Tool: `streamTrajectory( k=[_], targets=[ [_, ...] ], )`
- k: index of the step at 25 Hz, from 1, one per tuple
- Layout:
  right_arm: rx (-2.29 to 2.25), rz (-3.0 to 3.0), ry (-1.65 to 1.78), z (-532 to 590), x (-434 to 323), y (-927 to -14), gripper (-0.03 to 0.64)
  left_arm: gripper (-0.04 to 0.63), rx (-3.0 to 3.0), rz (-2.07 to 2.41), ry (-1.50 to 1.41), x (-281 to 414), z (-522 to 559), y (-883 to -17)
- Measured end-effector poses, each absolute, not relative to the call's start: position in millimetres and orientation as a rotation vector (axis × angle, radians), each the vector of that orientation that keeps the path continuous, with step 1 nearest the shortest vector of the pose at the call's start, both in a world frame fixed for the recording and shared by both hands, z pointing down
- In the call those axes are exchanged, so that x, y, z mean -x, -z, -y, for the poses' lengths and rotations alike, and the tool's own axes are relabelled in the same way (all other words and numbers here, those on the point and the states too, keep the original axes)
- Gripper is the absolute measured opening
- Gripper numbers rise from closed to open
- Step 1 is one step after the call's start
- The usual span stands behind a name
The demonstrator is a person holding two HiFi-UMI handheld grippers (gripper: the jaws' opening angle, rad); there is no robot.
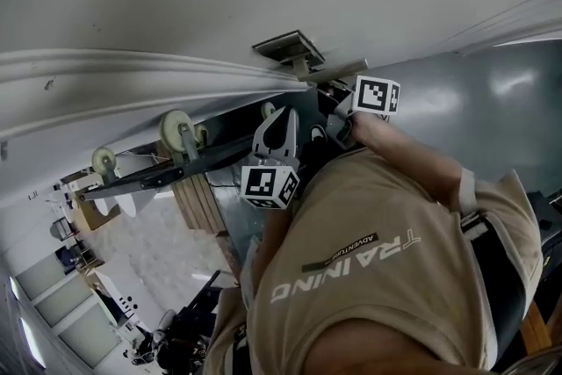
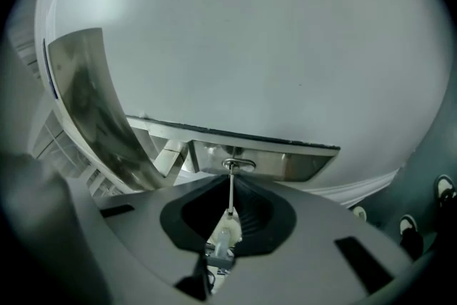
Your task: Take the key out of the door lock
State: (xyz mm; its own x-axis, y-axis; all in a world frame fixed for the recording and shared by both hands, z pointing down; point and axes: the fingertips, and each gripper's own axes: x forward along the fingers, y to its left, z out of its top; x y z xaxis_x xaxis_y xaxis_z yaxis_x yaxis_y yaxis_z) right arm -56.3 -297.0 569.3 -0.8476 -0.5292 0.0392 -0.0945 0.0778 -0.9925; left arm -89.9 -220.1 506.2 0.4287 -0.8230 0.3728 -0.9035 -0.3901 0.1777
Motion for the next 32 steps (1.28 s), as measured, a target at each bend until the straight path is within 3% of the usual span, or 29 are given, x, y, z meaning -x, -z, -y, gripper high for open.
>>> streamTrajectory(
  k=[32],
  targets=[
    [0.685,-1.97,1.835,287,49,-567,0.018,0.009,-2.327,1.477,-0.312,84,204,-512]
  ],
)
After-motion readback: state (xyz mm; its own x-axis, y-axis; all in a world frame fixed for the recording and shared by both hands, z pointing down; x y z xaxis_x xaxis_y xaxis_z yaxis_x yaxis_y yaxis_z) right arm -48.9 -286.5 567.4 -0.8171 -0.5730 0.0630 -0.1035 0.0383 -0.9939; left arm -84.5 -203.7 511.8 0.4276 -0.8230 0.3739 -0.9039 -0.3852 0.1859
